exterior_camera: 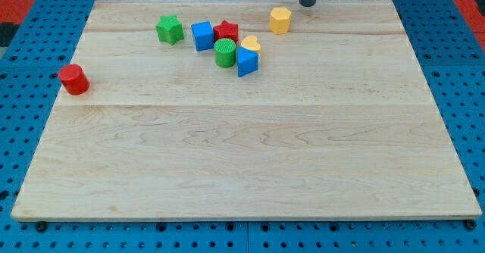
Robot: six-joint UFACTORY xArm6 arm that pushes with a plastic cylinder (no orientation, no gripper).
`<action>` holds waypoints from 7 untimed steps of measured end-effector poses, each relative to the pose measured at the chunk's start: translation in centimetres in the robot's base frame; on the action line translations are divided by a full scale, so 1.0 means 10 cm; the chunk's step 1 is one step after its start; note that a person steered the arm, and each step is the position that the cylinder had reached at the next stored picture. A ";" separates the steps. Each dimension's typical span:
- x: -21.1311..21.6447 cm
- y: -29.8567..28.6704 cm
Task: Place the yellow hexagon above the yellow heart
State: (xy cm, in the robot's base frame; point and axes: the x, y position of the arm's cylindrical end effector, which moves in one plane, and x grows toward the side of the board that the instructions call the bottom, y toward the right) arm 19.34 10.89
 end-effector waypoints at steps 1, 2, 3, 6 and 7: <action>0.21 -0.07; 0.39 -0.24; 0.52 -0.47; 0.39 -0.54; 0.54 -0.54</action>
State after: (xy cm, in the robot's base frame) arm 24.77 5.44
